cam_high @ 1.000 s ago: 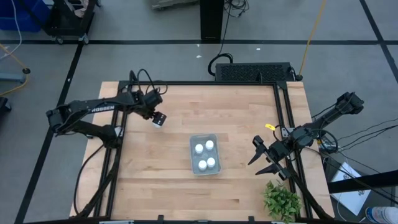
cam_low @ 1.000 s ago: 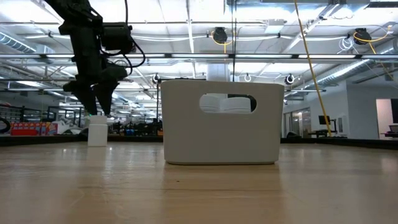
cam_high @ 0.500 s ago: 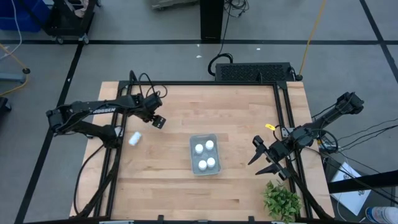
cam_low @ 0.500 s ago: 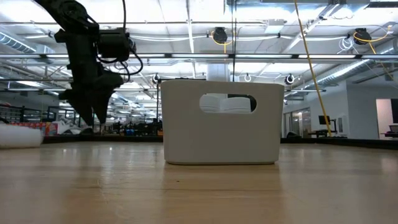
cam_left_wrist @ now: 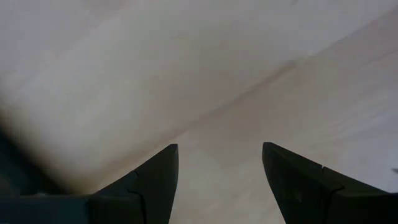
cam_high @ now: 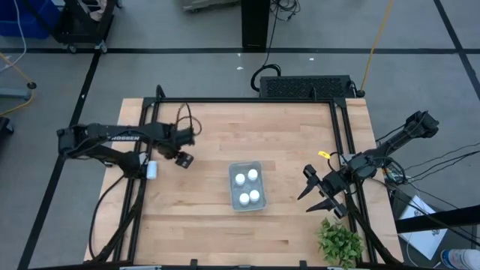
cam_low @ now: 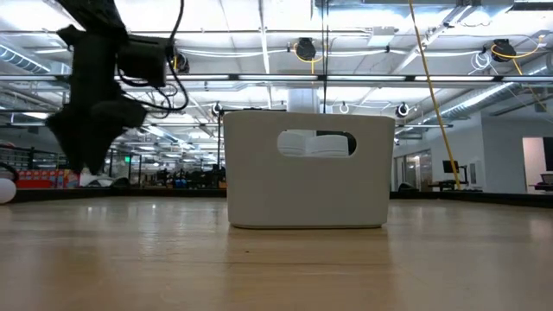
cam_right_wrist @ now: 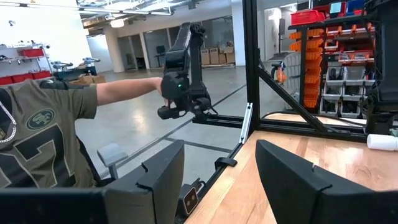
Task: Pick and place pill bottles into a basket
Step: Put the white medicine bottle into the gray bin
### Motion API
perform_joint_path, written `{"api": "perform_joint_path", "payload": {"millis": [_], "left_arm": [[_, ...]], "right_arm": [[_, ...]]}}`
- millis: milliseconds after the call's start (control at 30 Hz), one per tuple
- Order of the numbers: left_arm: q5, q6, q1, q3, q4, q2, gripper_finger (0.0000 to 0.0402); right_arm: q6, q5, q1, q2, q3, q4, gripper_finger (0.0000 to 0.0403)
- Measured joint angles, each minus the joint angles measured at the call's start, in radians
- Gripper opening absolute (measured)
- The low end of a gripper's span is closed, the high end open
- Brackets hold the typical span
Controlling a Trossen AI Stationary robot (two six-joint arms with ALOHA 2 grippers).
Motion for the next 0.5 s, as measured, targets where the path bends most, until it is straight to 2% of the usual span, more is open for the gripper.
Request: {"api": "perform_joint_path", "payload": {"millis": [100,167,300,500], "left_arm": [[-0.066,-0.141,-0.088,0.000,-0.112,-0.004,0.0237],[-0.117,-0.290,-0.142,0.000,-0.172,-0.006,0.0237],[-0.126,-0.536,-0.208,0.000,-0.184,-0.005,0.0237],[-0.070,-0.701,-0.266,0.000,-0.196,-0.001,0.0237]], "right_arm": [[0.002,0.000,0.000,0.000,0.000,0.002,0.0194],[0.003,0.000,0.000,0.001,0.000,0.018,0.0194],[-0.005,-0.002,0.000,0.000,0.000,0.041,0.0194],[-0.004,-0.004,0.000,0.000,0.000,0.045,0.0194]]}}
